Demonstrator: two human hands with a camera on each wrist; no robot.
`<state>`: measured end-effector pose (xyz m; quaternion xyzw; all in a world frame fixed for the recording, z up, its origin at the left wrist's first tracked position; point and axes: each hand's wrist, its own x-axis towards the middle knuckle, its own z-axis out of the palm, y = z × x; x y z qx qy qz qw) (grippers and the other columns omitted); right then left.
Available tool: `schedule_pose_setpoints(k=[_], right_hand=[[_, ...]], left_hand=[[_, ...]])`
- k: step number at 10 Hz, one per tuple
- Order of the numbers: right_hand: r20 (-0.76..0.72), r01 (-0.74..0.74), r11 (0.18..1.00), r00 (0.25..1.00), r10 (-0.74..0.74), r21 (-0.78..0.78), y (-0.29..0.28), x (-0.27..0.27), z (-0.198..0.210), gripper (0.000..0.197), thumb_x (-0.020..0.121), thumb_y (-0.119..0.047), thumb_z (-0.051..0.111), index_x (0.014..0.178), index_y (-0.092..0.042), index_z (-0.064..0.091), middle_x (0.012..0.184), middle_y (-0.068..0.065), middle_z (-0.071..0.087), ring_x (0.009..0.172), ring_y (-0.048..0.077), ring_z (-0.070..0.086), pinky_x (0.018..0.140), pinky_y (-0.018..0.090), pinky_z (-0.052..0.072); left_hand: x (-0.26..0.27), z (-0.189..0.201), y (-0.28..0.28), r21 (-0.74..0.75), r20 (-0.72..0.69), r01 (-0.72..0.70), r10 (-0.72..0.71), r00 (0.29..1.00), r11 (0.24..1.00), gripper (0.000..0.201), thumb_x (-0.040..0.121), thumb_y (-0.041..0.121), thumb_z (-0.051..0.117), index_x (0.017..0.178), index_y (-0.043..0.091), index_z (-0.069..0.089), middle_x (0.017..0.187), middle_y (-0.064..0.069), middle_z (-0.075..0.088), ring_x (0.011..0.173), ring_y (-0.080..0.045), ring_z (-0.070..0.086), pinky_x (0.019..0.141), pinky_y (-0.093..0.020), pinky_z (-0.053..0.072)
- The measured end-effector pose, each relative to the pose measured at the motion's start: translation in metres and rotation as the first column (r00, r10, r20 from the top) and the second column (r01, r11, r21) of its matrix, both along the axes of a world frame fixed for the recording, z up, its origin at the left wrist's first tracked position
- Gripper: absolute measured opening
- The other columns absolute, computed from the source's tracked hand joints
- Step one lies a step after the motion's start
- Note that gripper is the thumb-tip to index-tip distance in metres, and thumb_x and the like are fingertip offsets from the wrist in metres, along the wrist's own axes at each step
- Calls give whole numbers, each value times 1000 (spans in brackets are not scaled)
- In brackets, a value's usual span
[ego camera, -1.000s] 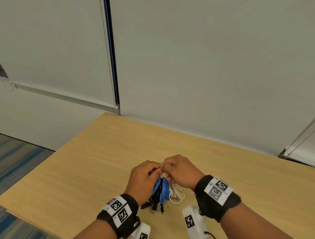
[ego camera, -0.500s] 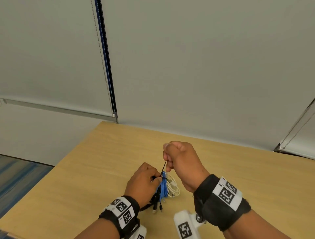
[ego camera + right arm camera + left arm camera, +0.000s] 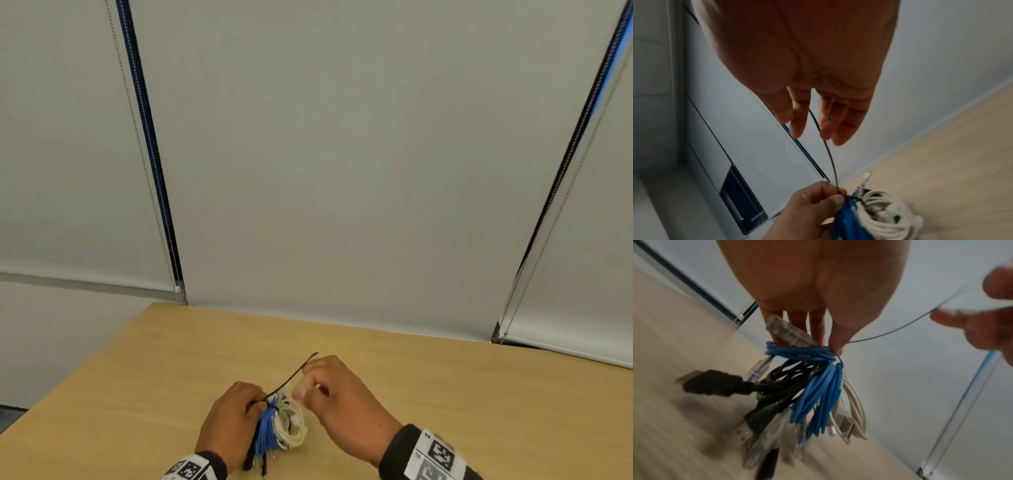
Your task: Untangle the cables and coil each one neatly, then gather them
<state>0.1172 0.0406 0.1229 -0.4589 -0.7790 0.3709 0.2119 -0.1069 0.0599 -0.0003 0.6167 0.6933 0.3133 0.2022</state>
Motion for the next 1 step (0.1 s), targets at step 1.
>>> schedule_pose_setpoints(k=[1], right_hand=[[-11, 5, 995, 1000, -6, -101, 4, 38, -8, 26, 92, -24, 56, 70, -37, 61, 95, -19, 60, 107, -1, 59, 80, 3, 38]], left_hand=[[5, -1, 1, -70, 142, -107, 116, 983, 992, 26, 93, 17, 69, 100, 41, 62, 112, 9, 66, 99, -7, 67, 95, -24, 49]])
